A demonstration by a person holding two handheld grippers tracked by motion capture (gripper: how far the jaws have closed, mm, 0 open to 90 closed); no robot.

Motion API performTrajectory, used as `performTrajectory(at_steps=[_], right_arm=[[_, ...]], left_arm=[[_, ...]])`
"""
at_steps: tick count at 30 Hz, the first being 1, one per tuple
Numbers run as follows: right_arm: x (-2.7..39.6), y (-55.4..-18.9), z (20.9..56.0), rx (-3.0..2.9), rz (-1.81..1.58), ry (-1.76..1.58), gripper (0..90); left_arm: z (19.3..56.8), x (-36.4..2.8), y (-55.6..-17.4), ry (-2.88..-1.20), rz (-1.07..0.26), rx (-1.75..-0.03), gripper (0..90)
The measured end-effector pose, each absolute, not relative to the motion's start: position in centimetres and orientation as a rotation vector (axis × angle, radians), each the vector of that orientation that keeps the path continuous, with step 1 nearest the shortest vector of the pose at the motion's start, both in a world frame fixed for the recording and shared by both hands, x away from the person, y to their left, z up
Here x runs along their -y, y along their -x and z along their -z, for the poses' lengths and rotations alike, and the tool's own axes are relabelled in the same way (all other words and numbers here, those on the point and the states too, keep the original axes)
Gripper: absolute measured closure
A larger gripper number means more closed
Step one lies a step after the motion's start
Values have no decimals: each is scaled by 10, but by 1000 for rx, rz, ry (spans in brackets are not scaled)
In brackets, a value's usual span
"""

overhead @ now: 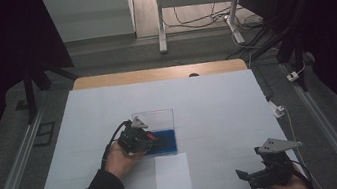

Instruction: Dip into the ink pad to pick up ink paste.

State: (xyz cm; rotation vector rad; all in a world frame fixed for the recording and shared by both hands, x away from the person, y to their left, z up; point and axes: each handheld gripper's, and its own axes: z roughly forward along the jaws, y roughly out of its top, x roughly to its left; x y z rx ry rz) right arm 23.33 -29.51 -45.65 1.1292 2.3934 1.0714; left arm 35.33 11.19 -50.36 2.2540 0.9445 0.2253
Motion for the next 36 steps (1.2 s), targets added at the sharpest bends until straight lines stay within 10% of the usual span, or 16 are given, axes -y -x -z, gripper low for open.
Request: performTrajectory(at_steps=[36], right_arm=[[295, -235, 456, -2397, -1079, -1125, 0]], left_arm=[[486, -106, -349, -2219, -252, -908, 580]])
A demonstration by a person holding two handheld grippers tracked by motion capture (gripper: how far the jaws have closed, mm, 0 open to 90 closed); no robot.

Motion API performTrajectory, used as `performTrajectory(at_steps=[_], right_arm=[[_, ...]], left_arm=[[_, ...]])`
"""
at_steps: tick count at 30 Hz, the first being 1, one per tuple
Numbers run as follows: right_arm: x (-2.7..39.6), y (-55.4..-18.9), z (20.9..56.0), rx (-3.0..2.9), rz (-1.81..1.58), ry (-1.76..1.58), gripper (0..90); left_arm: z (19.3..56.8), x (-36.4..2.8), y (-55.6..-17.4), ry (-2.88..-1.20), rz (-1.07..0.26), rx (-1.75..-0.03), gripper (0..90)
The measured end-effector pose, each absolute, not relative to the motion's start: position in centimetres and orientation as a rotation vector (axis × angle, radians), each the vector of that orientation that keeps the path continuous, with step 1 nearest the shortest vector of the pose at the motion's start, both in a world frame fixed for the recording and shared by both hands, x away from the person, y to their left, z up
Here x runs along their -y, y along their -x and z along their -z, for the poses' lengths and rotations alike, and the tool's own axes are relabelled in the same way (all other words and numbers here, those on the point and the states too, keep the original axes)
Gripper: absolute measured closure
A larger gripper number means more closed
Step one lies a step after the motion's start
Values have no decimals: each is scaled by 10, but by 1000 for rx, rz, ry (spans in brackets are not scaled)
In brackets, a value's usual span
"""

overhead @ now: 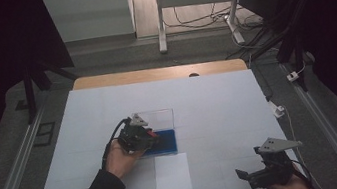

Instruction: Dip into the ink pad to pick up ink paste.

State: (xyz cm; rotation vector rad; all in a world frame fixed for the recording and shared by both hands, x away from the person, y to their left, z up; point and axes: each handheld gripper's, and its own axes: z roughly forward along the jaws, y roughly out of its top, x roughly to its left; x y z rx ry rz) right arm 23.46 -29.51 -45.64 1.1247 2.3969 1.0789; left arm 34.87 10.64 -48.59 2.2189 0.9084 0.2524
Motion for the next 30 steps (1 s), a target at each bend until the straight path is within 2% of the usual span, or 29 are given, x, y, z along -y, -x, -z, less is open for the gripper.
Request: performTrajectory(at_steps=[30], right_arm=[[295, -234, 457, -2400, -1068, -1130, 0]], left_arm=[[502, -91, -352, -2272, -261, -925, 584]])
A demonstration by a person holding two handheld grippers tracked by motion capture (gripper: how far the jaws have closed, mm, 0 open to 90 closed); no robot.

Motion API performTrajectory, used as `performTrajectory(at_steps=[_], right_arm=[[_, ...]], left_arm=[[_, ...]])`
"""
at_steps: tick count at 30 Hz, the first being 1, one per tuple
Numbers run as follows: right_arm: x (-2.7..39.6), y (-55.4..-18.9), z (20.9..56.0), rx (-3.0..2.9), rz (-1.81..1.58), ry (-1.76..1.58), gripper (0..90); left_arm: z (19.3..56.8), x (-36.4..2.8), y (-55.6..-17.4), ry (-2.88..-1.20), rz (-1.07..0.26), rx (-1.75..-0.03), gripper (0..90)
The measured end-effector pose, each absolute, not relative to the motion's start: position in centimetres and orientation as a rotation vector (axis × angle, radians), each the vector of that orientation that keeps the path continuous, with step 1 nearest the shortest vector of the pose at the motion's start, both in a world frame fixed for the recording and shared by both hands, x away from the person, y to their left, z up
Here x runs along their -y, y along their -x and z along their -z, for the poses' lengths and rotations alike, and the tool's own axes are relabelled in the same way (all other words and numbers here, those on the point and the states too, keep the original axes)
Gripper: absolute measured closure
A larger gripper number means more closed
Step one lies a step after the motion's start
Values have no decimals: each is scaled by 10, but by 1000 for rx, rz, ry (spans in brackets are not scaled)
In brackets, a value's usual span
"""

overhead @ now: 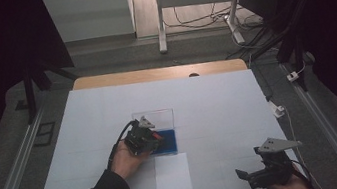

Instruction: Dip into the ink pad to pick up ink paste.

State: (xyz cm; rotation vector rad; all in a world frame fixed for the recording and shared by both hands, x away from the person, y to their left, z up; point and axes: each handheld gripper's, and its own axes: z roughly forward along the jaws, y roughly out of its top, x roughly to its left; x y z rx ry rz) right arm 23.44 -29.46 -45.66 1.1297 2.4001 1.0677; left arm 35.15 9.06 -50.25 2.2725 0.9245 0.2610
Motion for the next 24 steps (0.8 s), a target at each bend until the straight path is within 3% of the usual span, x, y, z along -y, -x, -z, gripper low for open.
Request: performTrajectory(at_steps=[5, 10, 15, 24], right_arm=[[294, -234, 457, -2402, -1063, -1134, 0], [295, -234, 457, -2397, -1064, -1140, 0], [295, -234, 457, -2397, -1062, -1140, 0], [295, -234, 457, -2395, -1066, -1142, 0]], left_arm=[[502, -82, -344, -2304, -352, -908, 585], [505, -93, -352, -2258, -257, -907, 586], [503, -85, -347, -2295, -327, -904, 586], [503, -90, -351, -2278, -271, -913, 583]])
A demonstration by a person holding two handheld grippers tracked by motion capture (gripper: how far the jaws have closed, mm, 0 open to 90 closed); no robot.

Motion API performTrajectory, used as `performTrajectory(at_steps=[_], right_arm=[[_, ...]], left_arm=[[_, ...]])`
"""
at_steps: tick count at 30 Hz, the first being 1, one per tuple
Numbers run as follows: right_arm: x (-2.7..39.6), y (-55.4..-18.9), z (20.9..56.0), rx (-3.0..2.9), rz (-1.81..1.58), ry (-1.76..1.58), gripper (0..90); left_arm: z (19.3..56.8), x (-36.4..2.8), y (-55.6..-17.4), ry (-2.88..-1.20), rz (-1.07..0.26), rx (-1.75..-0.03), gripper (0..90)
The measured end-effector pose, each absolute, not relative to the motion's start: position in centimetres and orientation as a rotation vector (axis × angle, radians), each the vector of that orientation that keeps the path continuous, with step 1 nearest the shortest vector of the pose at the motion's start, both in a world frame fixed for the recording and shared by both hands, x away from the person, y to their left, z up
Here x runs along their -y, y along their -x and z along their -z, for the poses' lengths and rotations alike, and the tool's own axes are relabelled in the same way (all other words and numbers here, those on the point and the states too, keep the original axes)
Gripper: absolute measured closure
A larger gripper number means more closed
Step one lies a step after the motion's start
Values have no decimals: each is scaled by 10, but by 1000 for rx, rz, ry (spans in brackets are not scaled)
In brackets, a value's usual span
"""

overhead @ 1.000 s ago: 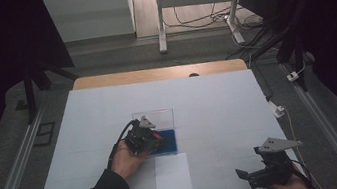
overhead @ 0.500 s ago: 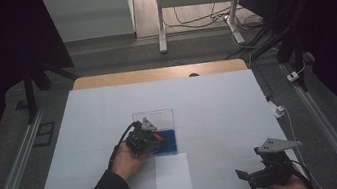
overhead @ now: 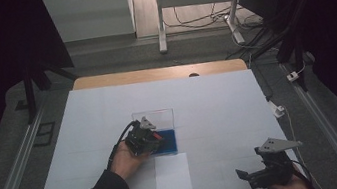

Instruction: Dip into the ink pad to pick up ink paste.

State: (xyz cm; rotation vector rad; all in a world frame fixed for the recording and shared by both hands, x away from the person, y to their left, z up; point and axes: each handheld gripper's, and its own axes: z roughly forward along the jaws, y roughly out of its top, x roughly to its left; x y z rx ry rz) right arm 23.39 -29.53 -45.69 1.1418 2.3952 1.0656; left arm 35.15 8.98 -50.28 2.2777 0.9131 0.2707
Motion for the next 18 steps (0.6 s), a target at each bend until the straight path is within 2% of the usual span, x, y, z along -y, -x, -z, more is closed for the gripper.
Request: performTrajectory(at_steps=[8, 18], right_arm=[[296, -233, 457, -2395, -1070, -1137, 0], [295, -233, 457, -2395, -1068, -1131, 0]], left_arm=[[503, -95, -355, -2245, -223, -926, 581], [496, -93, -351, -2270, -263, -912, 579]])
